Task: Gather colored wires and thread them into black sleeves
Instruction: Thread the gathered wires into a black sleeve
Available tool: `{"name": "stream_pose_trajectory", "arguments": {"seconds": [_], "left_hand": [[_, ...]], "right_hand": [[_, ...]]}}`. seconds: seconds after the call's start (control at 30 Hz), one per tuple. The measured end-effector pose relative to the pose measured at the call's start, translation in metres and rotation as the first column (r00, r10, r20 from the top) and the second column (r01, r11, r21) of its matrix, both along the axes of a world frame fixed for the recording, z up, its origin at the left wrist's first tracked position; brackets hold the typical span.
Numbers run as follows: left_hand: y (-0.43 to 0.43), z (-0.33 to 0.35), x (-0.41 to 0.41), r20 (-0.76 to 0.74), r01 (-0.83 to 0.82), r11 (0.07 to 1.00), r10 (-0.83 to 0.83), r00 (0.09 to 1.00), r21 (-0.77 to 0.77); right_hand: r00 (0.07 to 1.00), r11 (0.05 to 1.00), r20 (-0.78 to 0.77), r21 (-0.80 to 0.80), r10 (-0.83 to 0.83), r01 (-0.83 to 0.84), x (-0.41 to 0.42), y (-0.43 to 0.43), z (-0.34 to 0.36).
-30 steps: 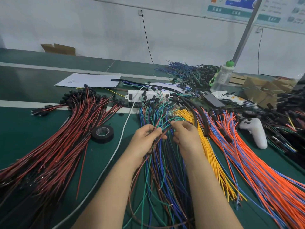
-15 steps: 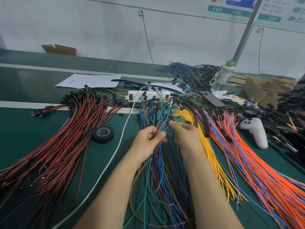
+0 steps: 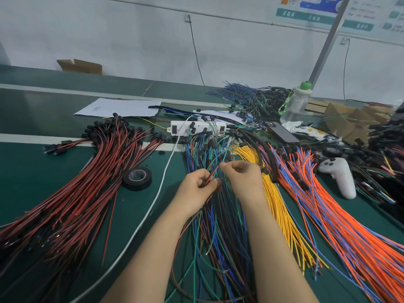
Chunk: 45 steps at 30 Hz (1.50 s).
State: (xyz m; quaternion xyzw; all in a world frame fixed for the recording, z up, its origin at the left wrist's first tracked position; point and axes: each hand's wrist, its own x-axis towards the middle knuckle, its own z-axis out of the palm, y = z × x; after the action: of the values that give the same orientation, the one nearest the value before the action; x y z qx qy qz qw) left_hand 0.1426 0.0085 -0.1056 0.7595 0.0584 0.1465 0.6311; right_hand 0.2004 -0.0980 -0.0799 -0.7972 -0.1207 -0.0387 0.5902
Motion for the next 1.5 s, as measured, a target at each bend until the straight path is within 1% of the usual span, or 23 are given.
{"name": "stream_pose_trajectory", "arguments": {"seconds": [0.17,0.3,0.43,0.47,0.53,0.6,0.63,0.7,0.77,0.83,0.9,0.93,1.1,1.13,1.17,1.2,1.23,1.27,1.3,1.33,1.37,1.4,1.5], "left_hand": [[-0.001,0.001,-0.001,-0.003,0.000,1.000,0.000,1.000,-0.010],[-0.002,0.003,0.000,0.002,-0.005,1.000,0.005,1.000,-0.019],[0.000,0.003,0.001,0.005,-0.040,0.998,0.041,0.999,-0.041],[0.002,0.004,0.001,0.001,-0.064,0.997,0.064,0.998,-0.052],[0.005,0.007,0.000,0.004,-0.074,0.995,0.075,0.997,-0.063],[0.007,0.011,-0.002,-0.039,0.000,0.999,-0.001,0.999,-0.046],[0.006,0.012,-0.003,-0.080,0.047,0.998,-0.050,0.996,-0.041],[0.004,0.013,-0.002,-0.162,0.073,0.997,-0.078,0.984,-0.035],[0.002,0.015,0.000,-0.211,0.002,1.000,0.000,0.977,0.009],[-0.001,0.019,0.002,-0.221,-0.026,0.999,0.033,0.975,0.036],[-0.002,0.026,0.003,-0.219,-0.009,1.000,0.002,0.976,-0.030],[0.000,0.030,0.003,-0.222,0.008,0.996,-0.027,0.975,-0.084],[0.003,0.043,0.004,-0.326,0.034,0.922,-0.170,0.930,-0.385],[0.005,0.048,0.002,-0.315,0.045,0.910,-0.189,0.930,-0.413],[0.010,0.055,0.001,-0.274,0.051,0.889,-0.194,0.942,-0.454],[0.017,0.063,0.000,-0.194,0.057,0.845,-0.187,0.963,-0.532],[0.024,0.073,-0.003,-0.089,0.068,0.758,-0.164,0.982,-0.648],[0.033,0.083,-0.007,0.027,0.096,0.630,-0.119,0.993,-0.771],[0.040,0.093,-0.011,0.130,0.146,0.501,-0.067,0.989,-0.853],[0.046,0.102,-0.014,0.203,0.197,0.421,-0.031,0.979,-0.885],[0.049,0.107,-0.015,0.229,0.220,0.413,-0.029,0.973,-0.884],[0.050,0.109,-0.015,0.207,0.207,0.453,-0.049,0.977,-0.867],[0.040,0.100,-0.006,0.004,0.071,0.588,-0.115,0.993,-0.806]], "right_hand": [[1.000,1.000,-0.008,0.011,0.013,-0.013,0.000,-0.001,0.002],[0.996,0.996,0.041,0.020,-0.082,0.081,-0.001,0.003,-0.001],[0.996,0.997,0.056,0.031,-0.069,0.068,-0.002,0.004,-0.001],[0.997,0.998,0.026,0.014,-0.069,0.069,0.000,0.002,0.000],[0.991,0.998,-0.122,-0.030,-0.056,0.053,0.002,-0.002,-0.001],[0.959,1.000,-0.284,0.003,-0.004,0.006,0.002,-0.005,-0.002],[0.948,0.998,-0.317,0.061,0.016,0.004,0.002,-0.004,-0.001],[0.956,0.992,-0.293,0.124,0.035,0.002,0.001,-0.002,0.002],[0.960,0.993,-0.261,0.090,0.102,-0.080,0.000,-0.001,0.006],[0.964,0.980,-0.216,-0.088,0.158,-0.181,0.001,-0.002,0.012],[0.968,0.921,-0.158,-0.308,0.197,-0.238,0.005,-0.006,0.019],[0.960,0.896,-0.162,-0.349,0.230,-0.274,0.006,-0.008,0.023],[0.905,0.872,-0.194,-0.251,0.380,-0.420,0.005,-0.005,0.029],[0.920,0.898,-0.172,-0.213,0.352,-0.384,0.005,-0.005,0.027],[0.957,0.938,-0.125,-0.200,0.260,-0.281,0.008,-0.009,0.025],[0.993,0.967,-0.054,-0.228,0.101,-0.110,0.013,-0.018,0.022],[0.996,0.951,0.022,-0.296,-0.089,0.092,0.019,-0.029,0.017],[0.968,0.886,0.062,-0.392,-0.244,0.249,0.025,-0.042,0.012],[0.940,0.802,0.053,-0.506,-0.336,0.316,0.028,-0.054,0.007],[0.929,0.730,0.019,-0.613,-0.370,0.303,0.030,-0.062,0.001],[0.928,0.688,-0.019,-0.677,-0.371,0.261,0.030,-0.066,-0.004],[0.929,0.679,-0.037,-0.693,-0.367,0.241,0.031,-0.067,-0.009],[0.924,0.721,-0.026,-0.634,-0.381,0.279,0.031,-0.064,-0.013]]}}
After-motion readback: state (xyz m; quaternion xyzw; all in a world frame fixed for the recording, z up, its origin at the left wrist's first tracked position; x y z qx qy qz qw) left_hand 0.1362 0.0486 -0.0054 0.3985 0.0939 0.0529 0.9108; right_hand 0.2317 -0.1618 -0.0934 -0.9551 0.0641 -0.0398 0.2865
